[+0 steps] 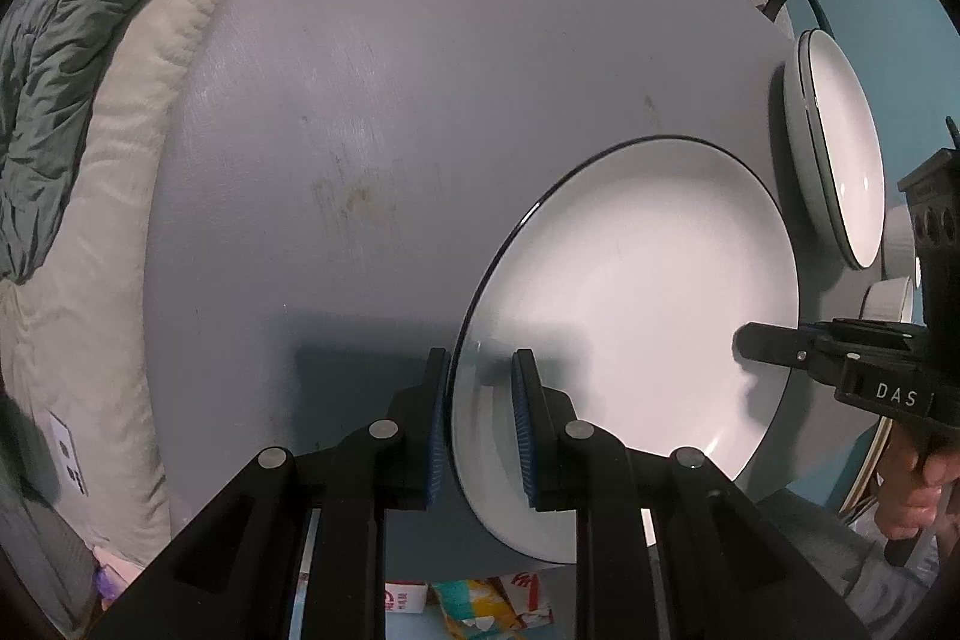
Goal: Organize plates and bowls
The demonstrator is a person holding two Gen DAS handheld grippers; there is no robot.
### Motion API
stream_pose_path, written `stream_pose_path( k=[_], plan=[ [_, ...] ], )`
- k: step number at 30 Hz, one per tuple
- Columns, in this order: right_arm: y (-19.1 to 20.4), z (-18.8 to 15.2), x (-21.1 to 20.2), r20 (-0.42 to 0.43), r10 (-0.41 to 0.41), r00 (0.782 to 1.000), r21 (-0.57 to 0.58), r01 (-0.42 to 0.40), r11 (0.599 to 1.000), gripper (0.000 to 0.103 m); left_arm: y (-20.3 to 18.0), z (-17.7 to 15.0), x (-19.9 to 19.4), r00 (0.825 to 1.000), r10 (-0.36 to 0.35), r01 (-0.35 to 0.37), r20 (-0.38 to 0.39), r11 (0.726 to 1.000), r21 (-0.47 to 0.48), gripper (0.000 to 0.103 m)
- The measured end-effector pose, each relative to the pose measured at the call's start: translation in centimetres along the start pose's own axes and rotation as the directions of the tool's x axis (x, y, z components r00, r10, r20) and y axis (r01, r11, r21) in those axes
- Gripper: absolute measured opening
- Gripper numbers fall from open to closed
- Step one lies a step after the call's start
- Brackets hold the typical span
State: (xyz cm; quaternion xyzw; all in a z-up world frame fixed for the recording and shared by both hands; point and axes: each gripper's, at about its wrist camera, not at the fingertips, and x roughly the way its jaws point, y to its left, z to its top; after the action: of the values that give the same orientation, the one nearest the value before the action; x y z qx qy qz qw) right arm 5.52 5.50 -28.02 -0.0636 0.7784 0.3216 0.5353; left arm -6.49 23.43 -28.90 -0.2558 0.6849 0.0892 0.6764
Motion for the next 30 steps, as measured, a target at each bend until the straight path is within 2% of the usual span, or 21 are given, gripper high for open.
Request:
stream_pose_path(
  k=[9, 16, 27, 30],
  plan=[
    [0.9, -0.2, 0.6, 0.032, -0.024, 0.999, -0.018, 0.024, 1.0, 0.014, -0.6, -0.2, 0.2, 1.0, 0.017, -0.017, 0.007, 1.0, -0.016, 0.02],
    [0.5, -0.5, -0.4, 0.044, -0.053, 0.998, -0.038, 0.055, 0.998, 0.013, -1.1, -1.3, 0.8, 1.0, -0.014, 0.014, -0.02, 0.999, -0.045, 0.02],
    [-0.5, -1.5, -2.8, 0.056, -0.09, 0.994, -0.085, 0.094, 0.992, 0.013, -4.4, -2.0, -0.1, 1.0, -0.012, 0.011, -0.005, 1.0, -0.01, 0.021],
    [-0.7, -1.7, -3.7, 0.064, -0.094, 0.994, -0.088, 0.1, 0.991, 0.013, -4.2, -1.7, -0.6, 1.0, -0.019, 0.019, 0.001, 1.0, -0.002, 0.02]
  ],
)
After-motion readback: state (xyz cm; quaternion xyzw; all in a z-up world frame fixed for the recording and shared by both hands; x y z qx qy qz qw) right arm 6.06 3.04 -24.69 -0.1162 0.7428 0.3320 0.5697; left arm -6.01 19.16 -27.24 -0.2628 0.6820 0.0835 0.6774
